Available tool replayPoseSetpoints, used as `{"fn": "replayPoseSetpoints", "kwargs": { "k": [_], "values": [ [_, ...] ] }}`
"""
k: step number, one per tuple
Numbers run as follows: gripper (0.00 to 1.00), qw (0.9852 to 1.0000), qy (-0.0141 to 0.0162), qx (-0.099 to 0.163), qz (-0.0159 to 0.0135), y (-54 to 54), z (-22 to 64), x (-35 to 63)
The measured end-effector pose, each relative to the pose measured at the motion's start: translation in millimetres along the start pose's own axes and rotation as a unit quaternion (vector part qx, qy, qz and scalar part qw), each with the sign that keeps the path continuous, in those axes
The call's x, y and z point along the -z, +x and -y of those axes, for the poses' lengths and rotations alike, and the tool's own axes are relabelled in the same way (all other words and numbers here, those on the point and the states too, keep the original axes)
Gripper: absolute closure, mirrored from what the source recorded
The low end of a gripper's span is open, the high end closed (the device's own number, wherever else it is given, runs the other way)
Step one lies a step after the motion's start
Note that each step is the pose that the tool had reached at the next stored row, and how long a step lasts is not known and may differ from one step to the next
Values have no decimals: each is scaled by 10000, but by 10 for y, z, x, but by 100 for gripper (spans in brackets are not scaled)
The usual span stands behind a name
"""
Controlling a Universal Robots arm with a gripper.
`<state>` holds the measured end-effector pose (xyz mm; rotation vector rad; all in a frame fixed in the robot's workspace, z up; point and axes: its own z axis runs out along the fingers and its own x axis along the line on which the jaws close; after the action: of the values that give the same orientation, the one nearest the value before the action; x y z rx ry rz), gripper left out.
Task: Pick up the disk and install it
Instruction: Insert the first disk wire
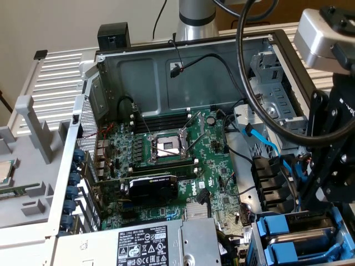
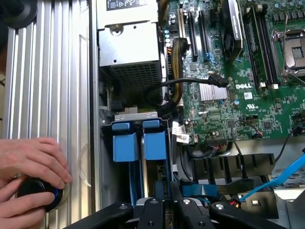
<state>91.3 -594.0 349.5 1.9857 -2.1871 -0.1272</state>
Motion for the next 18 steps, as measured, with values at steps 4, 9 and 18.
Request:
{"fn": "replayPoseSetpoints", "kwargs": {
  "k": [4,9,18],
  "values": [
    [83,10000,10,19,-3,-1,-2,-6],
    [83,10000,60,69,-8,-1,-7,-27],
    [83,9999,104,87,-8,-1,-32,-56]
  ]
}}
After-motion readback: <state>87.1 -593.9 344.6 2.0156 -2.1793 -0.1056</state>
